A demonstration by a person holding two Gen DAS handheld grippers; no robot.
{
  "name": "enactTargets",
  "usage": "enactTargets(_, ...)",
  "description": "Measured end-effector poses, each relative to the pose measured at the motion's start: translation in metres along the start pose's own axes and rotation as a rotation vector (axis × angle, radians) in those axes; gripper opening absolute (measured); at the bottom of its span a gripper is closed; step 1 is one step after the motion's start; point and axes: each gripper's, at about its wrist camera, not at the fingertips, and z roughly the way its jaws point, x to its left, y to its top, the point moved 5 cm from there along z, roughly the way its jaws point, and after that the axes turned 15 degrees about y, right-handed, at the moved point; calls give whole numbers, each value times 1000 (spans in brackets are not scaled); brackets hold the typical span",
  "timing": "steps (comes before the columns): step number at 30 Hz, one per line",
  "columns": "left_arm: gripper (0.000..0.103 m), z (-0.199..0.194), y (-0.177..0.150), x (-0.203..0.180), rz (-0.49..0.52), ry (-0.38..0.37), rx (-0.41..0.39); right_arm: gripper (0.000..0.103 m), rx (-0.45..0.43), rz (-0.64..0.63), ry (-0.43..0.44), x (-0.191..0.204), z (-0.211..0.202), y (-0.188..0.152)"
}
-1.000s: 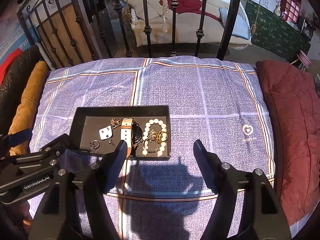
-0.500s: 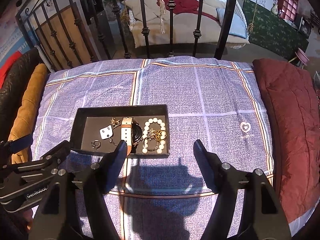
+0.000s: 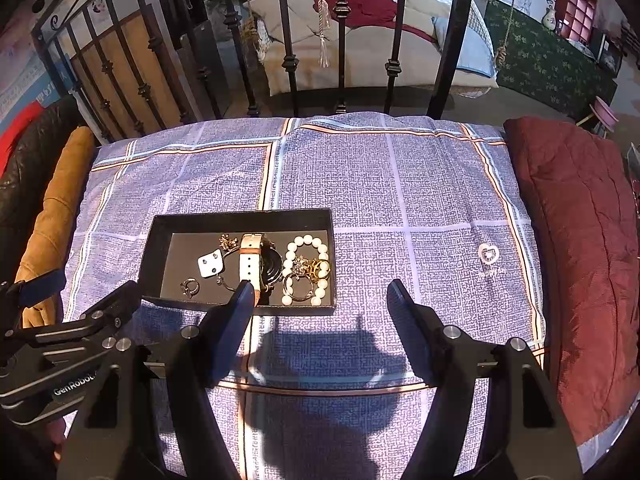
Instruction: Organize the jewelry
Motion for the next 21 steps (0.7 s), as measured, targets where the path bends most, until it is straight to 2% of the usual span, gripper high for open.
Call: enactTargets(21, 96, -2, 1, -2, -1, 7, -3, 69, -3, 0, 4, -2, -2, 1)
